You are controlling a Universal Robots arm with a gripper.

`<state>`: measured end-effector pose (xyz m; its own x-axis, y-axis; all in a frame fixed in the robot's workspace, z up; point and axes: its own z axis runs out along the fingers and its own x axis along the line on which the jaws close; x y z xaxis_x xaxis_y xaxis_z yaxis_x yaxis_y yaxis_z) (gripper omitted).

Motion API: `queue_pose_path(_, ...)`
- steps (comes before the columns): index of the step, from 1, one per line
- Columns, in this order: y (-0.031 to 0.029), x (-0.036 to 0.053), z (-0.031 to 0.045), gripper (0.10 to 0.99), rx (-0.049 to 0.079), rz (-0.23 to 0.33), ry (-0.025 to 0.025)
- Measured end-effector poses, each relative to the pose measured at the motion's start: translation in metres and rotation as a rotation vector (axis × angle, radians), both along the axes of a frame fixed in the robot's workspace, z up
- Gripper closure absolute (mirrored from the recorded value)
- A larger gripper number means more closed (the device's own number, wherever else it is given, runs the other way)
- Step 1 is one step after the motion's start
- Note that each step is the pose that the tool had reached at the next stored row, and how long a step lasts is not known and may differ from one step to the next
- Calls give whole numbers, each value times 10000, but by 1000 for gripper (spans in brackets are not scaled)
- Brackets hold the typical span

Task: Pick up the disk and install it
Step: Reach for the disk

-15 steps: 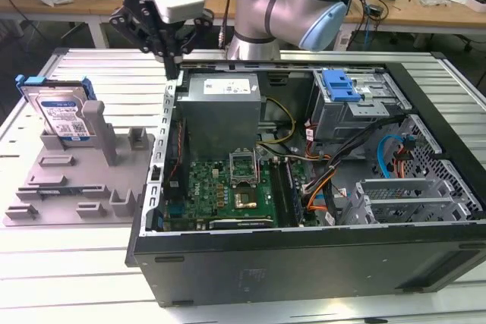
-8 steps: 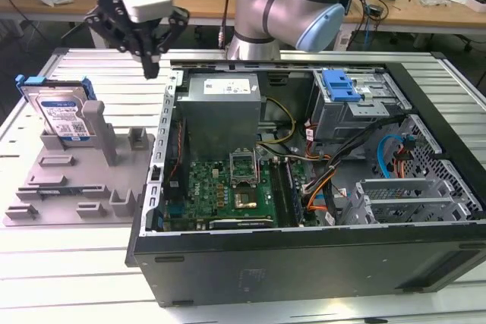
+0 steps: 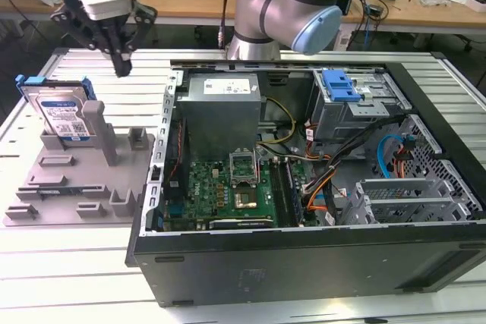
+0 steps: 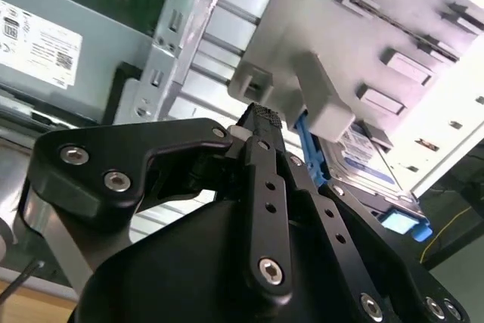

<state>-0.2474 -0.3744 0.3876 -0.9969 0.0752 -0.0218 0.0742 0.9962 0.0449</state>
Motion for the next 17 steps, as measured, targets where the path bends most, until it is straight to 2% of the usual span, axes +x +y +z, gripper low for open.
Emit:
queue_pose_path(1, 15, -42, -2, 980, 0, -2, 1)
queue_pose_path(3, 73, -185, -11, 980, 0, -2, 3)
queue_pose_path(13, 237, -529, -29, 980, 0, 0, 15)
queue_pose_path(17, 345, -727, -40, 980, 1, -1, 27)
